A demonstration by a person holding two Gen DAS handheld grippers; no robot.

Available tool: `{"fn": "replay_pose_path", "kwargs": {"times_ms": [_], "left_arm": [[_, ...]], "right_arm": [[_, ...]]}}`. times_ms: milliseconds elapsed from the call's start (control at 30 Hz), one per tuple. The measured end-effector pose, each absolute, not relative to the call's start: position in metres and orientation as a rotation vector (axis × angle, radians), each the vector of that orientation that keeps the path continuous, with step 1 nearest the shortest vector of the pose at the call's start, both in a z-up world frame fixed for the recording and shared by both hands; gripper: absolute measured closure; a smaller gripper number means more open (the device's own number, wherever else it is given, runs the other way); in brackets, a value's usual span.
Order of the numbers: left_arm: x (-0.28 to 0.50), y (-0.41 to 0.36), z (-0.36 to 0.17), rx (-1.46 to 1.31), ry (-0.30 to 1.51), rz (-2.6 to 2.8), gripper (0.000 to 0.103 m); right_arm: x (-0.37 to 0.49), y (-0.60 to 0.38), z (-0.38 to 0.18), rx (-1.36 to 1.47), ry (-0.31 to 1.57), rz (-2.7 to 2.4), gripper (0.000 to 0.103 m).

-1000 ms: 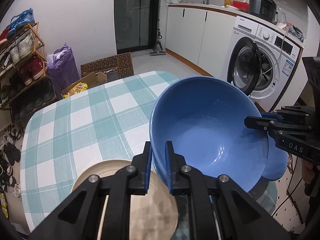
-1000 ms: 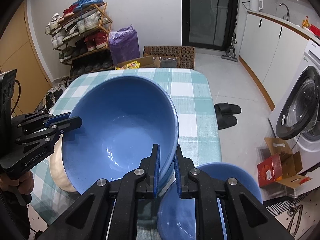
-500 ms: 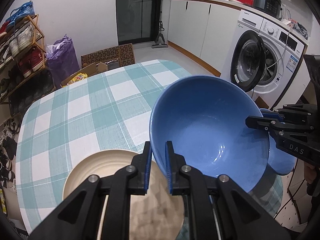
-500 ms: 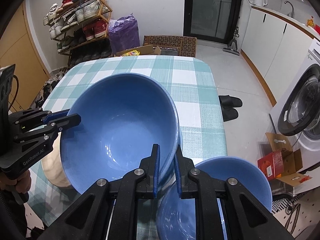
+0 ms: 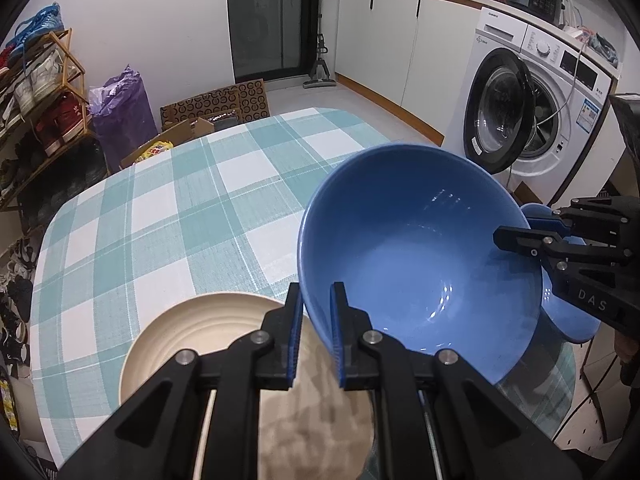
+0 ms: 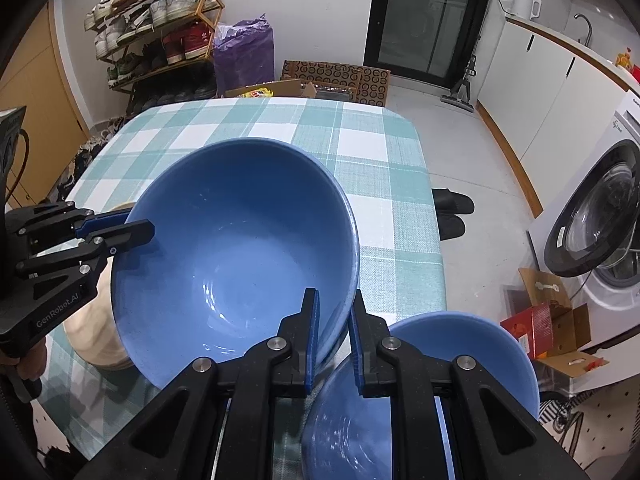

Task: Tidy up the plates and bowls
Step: 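Lower both blue bowls onto the table beside the cream plates and open both grippers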

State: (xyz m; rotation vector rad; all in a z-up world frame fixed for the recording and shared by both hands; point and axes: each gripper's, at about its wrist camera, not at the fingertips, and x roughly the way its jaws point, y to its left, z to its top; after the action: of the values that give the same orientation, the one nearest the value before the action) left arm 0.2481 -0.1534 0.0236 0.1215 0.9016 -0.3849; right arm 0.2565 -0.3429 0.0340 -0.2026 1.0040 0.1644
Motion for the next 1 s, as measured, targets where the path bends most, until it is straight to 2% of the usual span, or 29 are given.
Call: {"fn": "replay_pose_path", "kwargs": {"times_ms": [600,733,833,967,1000], "left_arm": [[0.252,-0.157,0.014,0.132,0.93,-0.399,0.089],[0.253,-0.158,0.012,0.134,0.936,-0.404,0.086],[0.251,-0.159,0.012,0.146,0.936,-0.397,0.079],[0.25,-0.154,0.012,0.137,0.934,-0.374,0.056],[0.249,-0.153,0.012,0.133,0.932,-0.372,0.055]], "right_arm": [[0.261,-0.337,0.021,-0.304,1.036,0.135,0.085],[0.263,-0.344,0.022,-0.246,1.048,0.153,0.079],[0.262,-0.347,0.026,-0.238,1.029,0.159,0.073],[0.257,-0.347,0.036,-0.216,0.994,0.199,0.057],[0.256,-0.346,0.037,-0.216,0.988,0.201,0.052]]}}
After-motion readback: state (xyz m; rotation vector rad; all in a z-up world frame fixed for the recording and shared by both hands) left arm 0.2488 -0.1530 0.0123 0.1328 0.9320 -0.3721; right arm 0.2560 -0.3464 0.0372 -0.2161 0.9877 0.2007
